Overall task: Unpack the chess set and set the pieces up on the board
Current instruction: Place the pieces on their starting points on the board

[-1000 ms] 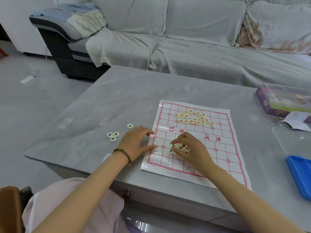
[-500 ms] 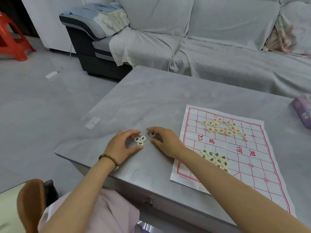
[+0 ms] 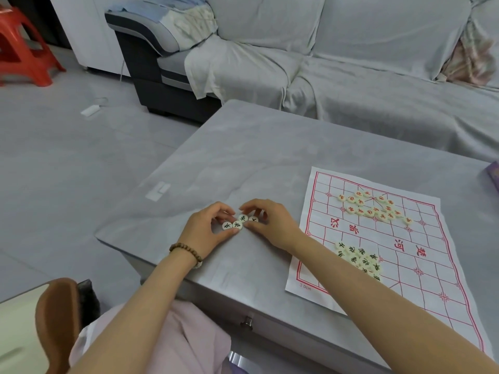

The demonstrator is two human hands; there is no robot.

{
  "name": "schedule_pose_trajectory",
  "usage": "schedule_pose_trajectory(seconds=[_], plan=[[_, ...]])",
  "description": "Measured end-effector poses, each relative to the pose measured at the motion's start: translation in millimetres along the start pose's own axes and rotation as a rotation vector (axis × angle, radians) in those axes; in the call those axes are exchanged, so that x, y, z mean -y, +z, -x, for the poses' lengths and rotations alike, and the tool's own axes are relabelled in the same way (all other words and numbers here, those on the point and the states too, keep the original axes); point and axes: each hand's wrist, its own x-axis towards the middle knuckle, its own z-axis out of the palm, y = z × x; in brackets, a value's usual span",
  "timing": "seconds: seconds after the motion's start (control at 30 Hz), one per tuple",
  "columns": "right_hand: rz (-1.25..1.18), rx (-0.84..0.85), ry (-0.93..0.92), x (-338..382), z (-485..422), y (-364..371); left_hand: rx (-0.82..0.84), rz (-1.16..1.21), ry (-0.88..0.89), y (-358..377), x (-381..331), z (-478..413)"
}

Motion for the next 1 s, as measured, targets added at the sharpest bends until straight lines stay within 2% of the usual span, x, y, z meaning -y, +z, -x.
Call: schedule_pose_trajectory(seconds=[0.4, 0.57, 0.77, 0.87, 1.0], plan=[[-0.008, -0.079, 0.021, -2.2, 13.5, -6.5, 0.007, 0.027, -0.021, 6.3, -12.4, 1.0], [0.021, -0.218, 0.046, -12.0, 59.8, -44.1, 0.043, 0.045, 0.063, 27.9, -43.7, 2.9], [0.099, -0.329, 0.233, -40.8, 153.2, -98.9, 0.281, -0.045, 0.164, 80.3, -92.9, 18.5], [0.118, -0.351, 0.275, -51.4, 191.0, -109.9, 0.409, -0.112, 0.226, 109.6, -112.3, 29.3], [0.107, -0.315, 0.269, -55.3, 215.2, -105.7, 0.464, -0.222, 0.260, 133.9, -125.2, 37.0]])
